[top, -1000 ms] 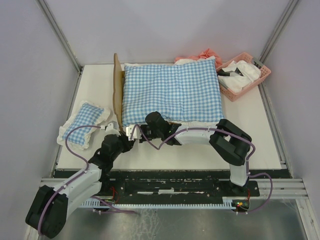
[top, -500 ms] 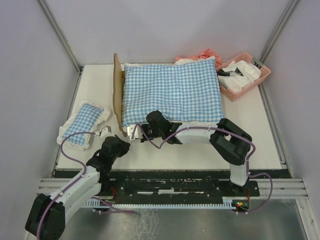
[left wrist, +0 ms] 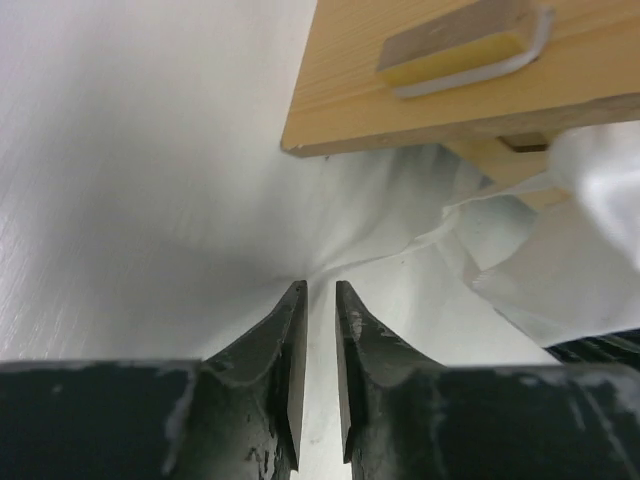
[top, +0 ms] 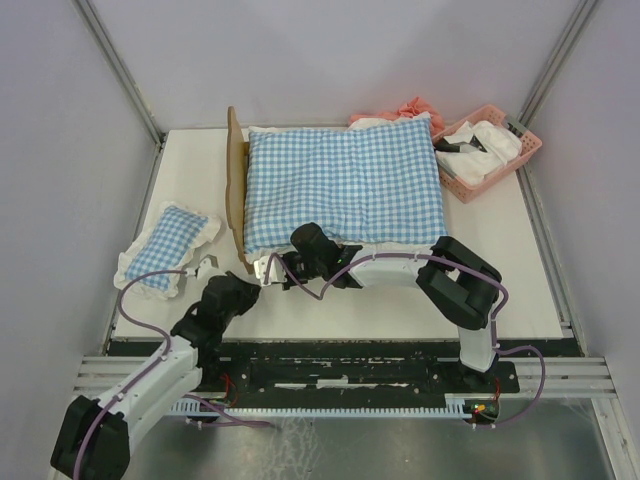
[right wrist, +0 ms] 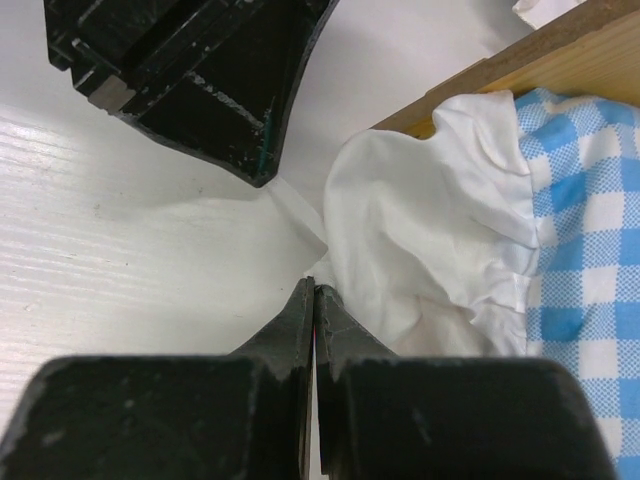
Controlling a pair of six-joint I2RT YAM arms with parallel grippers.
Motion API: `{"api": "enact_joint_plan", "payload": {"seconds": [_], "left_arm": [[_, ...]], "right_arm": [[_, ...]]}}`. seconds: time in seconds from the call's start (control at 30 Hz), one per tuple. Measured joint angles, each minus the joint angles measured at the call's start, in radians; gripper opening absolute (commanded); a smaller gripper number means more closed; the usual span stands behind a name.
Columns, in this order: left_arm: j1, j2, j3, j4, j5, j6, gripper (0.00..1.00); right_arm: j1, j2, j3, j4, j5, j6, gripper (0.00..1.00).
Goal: Set up the pet bed
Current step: Tie the ropes to the bed frame.
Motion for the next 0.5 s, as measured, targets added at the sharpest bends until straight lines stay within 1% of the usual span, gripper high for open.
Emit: {"api": "enact_joint_plan", "payload": {"seconds": [0.1,0.27,0.37,0.5], "left_arm": [[0.000,-0.041,0.000,0.004,-0.007,0.014,0.32],[-0.002,-0.094,0.000,0.036,-0.007,0.108,0.33],[-0.002,-0.108,0.000,0.088,-0.004,0.157,0.33],[-0.002,-0.096,-0.020,0.213,0.014,0.214,0.33]], "right_arm": [[0.000,0.000,0.002,-0.001,-0.005,-0.003,0.02],[0.000,0.000,0.004,-0.003,-0.016,-0.006,0.02],[0.000,0.000,0.005,-0.003,-0.018,-0.006,0.02],[0.000,0.000,0.005,-0.003,-0.021,-0.006,0.02]]}}
